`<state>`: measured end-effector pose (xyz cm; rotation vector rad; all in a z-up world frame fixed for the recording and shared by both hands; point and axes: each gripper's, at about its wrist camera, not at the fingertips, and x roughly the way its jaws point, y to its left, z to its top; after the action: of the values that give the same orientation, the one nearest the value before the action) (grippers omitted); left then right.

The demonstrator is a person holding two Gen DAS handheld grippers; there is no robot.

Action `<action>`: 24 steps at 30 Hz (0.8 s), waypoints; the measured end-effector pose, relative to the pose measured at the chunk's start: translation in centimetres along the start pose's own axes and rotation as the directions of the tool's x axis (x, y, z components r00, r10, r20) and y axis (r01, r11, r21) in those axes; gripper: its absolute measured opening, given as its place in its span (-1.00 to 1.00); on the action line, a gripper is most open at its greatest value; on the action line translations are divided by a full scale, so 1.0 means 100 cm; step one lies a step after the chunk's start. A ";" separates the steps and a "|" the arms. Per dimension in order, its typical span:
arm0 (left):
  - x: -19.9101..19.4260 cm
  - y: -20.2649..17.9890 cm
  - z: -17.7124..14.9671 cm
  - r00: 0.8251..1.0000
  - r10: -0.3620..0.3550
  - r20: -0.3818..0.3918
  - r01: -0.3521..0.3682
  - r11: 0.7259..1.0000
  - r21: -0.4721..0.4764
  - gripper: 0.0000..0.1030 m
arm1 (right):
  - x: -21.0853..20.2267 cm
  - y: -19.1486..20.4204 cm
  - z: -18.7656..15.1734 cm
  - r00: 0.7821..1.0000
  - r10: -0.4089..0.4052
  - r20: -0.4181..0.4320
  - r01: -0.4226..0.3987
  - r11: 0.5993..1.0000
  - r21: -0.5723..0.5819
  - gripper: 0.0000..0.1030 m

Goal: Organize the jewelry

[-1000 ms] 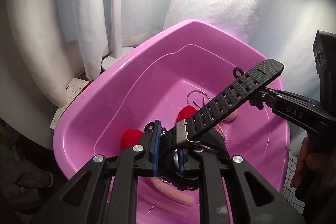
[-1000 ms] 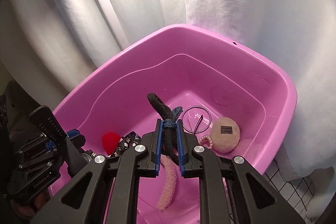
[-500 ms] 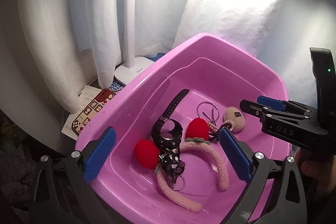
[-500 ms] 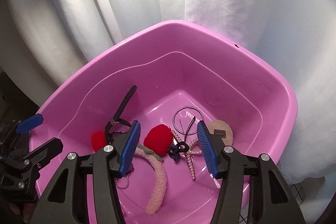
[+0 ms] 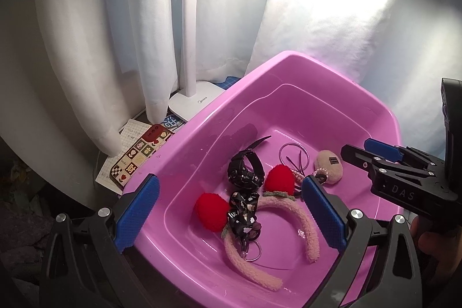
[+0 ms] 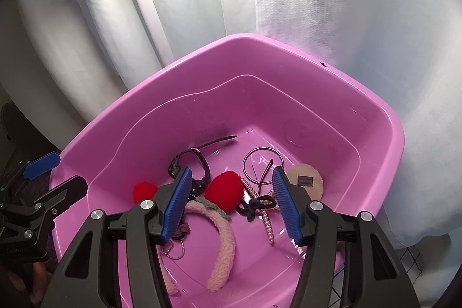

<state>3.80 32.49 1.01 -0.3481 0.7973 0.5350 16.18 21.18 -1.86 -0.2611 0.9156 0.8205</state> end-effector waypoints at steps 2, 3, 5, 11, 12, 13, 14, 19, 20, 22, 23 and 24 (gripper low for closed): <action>-0.002 0.000 0.000 1.000 0.016 0.008 -0.016 1.000 0.006 0.88 | -0.001 0.000 0.001 1.000 -0.003 0.004 0.003 1.000 -0.001 0.09; -0.002 0.000 0.000 1.000 0.023 0.012 -0.023 1.000 0.008 0.88 | -0.001 0.000 0.001 1.000 -0.003 0.006 0.003 1.000 -0.001 0.09; -0.003 0.000 0.001 0.999 0.037 0.018 -0.037 0.999 0.008 0.88 | -0.003 0.000 0.001 1.000 -0.004 0.008 0.004 1.000 -0.003 0.09; -0.006 0.002 0.001 0.998 0.056 0.028 -0.056 0.998 0.007 0.88 | -0.005 -0.001 0.002 1.000 -0.002 0.010 0.002 1.000 -0.007 0.09; -0.006 0.002 0.001 0.998 0.060 0.027 -0.061 0.998 0.011 0.88 | -0.005 -0.001 0.002 1.000 -0.002 0.010 0.002 1.000 -0.007 0.09; -0.006 0.001 0.001 0.998 0.062 0.025 -0.063 0.998 0.015 0.88 | -0.006 -0.001 0.002 1.000 -0.001 0.010 0.001 1.000 -0.007 0.09; -0.006 0.001 0.001 0.998 0.063 0.025 -0.064 0.998 0.018 0.87 | -0.006 -0.001 0.003 1.000 -0.001 0.010 0.001 1.000 -0.006 0.09; -0.008 0.001 0.000 0.997 0.073 0.023 -0.074 0.997 0.026 0.88 | -0.008 0.001 0.002 1.000 0.000 0.010 0.000 1.000 -0.012 0.09; -0.008 0.001 0.000 0.997 0.073 0.022 -0.074 0.997 0.027 0.88 | -0.008 0.001 0.002 1.000 0.000 0.011 0.000 1.000 -0.012 0.09; -0.007 0.001 0.000 0.997 0.070 0.016 -0.070 0.997 0.024 0.88 | -0.009 0.001 0.002 1.000 0.000 0.012 0.000 1.000 -0.011 0.09; -0.006 0.002 0.000 0.998 0.069 0.012 -0.069 0.997 0.021 0.88 | -0.009 0.001 0.002 1.000 -0.001 0.013 0.001 1.000 -0.011 0.09; -0.006 0.003 0.000 0.998 0.067 0.008 -0.067 0.998 0.016 0.88 | -0.010 0.002 0.002 1.000 0.000 0.013 0.000 1.000 -0.012 0.09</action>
<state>3.26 32.56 1.40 -0.3046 0.8077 0.5918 15.84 20.90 -0.97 -0.2658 0.8987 0.8269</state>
